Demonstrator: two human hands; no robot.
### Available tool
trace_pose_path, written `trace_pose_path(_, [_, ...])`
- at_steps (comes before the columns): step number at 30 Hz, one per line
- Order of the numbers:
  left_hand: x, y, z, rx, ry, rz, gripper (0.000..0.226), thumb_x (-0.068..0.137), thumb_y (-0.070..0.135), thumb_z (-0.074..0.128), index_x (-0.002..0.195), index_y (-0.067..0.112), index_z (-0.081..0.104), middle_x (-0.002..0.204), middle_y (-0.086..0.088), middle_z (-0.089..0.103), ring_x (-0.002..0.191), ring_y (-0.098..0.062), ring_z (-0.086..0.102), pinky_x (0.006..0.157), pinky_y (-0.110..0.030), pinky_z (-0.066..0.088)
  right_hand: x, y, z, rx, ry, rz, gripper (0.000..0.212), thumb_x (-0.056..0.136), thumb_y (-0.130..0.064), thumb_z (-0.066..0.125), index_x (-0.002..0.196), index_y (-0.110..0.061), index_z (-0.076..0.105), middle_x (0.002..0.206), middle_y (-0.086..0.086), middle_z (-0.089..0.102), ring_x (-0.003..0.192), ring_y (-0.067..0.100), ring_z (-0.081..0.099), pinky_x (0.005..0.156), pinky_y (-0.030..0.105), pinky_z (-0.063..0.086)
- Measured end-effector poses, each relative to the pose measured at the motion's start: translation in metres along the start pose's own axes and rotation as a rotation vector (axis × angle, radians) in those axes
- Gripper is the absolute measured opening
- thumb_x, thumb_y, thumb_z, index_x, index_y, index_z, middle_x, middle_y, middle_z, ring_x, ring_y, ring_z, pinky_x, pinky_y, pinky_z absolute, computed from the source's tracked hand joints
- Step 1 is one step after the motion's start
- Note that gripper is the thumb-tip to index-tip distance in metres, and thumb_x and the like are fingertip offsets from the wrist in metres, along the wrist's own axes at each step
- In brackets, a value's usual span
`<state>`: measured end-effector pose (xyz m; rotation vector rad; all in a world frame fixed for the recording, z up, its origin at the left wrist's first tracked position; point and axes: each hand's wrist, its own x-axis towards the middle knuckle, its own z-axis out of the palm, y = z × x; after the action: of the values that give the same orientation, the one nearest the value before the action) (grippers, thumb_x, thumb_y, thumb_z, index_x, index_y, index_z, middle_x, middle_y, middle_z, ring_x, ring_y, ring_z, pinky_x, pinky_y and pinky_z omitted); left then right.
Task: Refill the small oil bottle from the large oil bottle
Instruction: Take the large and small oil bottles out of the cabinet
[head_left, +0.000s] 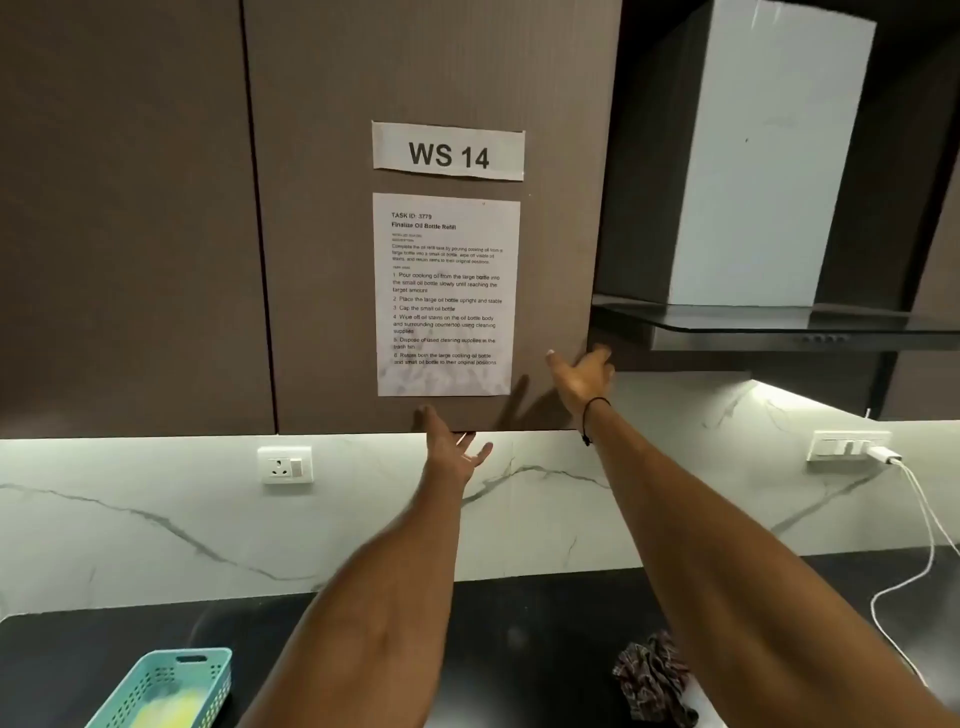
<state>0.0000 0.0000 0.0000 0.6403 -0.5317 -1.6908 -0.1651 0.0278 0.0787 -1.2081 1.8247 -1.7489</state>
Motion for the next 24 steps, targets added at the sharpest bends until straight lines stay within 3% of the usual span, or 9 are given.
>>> trace_pose_path(2, [0.006, -0.004, 0.005, -0.040, 0.017, -0.013, 0.069, 0.108, 0.065, 0.032, 0.160, 0.021, 0.041, 0.162, -0.013, 0.045, 0.150, -0.031, 0.046, 0.117, -0.060, 0.045, 0.005, 0.004, -0.003, 0.022, -0.050, 0.027, 0.086, 0.096, -0.041, 0.069, 0.158, -0.011, 0.017, 0.165, 0.019, 0.021, 0.149, 0.043, 0.030, 0.120, 0.054, 0.035])
trace_pose_path(6, [0.010, -0.016, 0.002, -0.004, 0.033, 0.053, 0.075, 0.107, 0.070, 0.028, 0.162, 0.020, 0.038, 0.160, -0.012, 0.050, 0.147, -0.030, 0.050, 0.115, -0.049, 0.049, 0.015, 0.019, -0.010, 0.003, -0.104, -0.018, 0.075, 0.093, -0.040, 0.073, 0.146, -0.011, 0.029, 0.144, 0.016, 0.048, 0.130, 0.038, 0.053, 0.110, 0.051, 0.047])
trace_pose_path(12, [-0.002, -0.032, -0.010, 0.001, 0.062, 0.141, 0.081, 0.102, 0.077, 0.034, 0.148, 0.013, 0.054, 0.134, -0.012, 0.063, 0.117, -0.030, 0.062, 0.086, -0.034, 0.050, 0.021, 0.024, -0.034, 0.241, -0.217, -0.088, 0.077, 0.086, -0.033, 0.082, 0.147, -0.011, 0.040, 0.139, 0.006, 0.057, 0.122, 0.026, 0.058, 0.099, 0.035, 0.049])
trace_pose_path(14, [-0.011, -0.033, -0.014, -0.029, 0.066, 0.138, 0.076, 0.103, 0.076, 0.031, 0.138, 0.014, 0.057, 0.129, -0.011, 0.062, 0.109, -0.030, 0.060, 0.077, -0.031, 0.045, 0.021, 0.023, -0.049, 0.284, -0.316, -0.096, 0.083, 0.080, -0.028, 0.087, 0.147, -0.009, 0.042, 0.141, 0.010, 0.057, 0.123, 0.027, 0.059, 0.103, 0.038, 0.051])
trace_pose_path(18, [-0.031, -0.040, -0.020, -0.088, 0.114, 0.217, 0.079, 0.106, 0.073, 0.020, 0.147, 0.015, 0.054, 0.142, -0.010, 0.061, 0.107, -0.030, 0.063, 0.087, -0.035, 0.041, 0.002, 0.008, -0.076, 0.430, -0.570, -0.060, 0.085, 0.077, -0.012, 0.086, 0.147, -0.007, 0.039, 0.139, 0.017, 0.058, 0.124, 0.035, 0.061, 0.108, 0.056, 0.049])
trace_pose_path(21, [-0.046, -0.054, -0.024, -0.176, 0.113, 0.259, 0.085, 0.107, 0.072, 0.013, 0.152, 0.012, 0.054, 0.145, -0.014, 0.064, 0.109, -0.028, 0.068, 0.091, -0.029, 0.046, -0.025, -0.009, -0.090, 0.513, -0.746, -0.075, 0.073, 0.080, 0.005, 0.077, 0.144, -0.010, 0.044, 0.133, 0.016, 0.063, 0.122, 0.037, 0.061, 0.095, 0.053, 0.057])
trace_pose_path(24, [-0.059, -0.066, -0.027, -0.223, 0.070, 0.266, 0.085, 0.106, 0.073, 0.012, 0.130, 0.015, 0.068, 0.115, -0.009, 0.075, 0.103, -0.027, 0.069, 0.097, -0.037, 0.050, -0.058, -0.021, -0.099, 0.562, -0.918, -0.099, 0.069, 0.081, 0.017, 0.068, 0.141, -0.009, 0.047, 0.125, 0.014, 0.066, 0.117, 0.034, 0.065, 0.090, 0.051, 0.061])
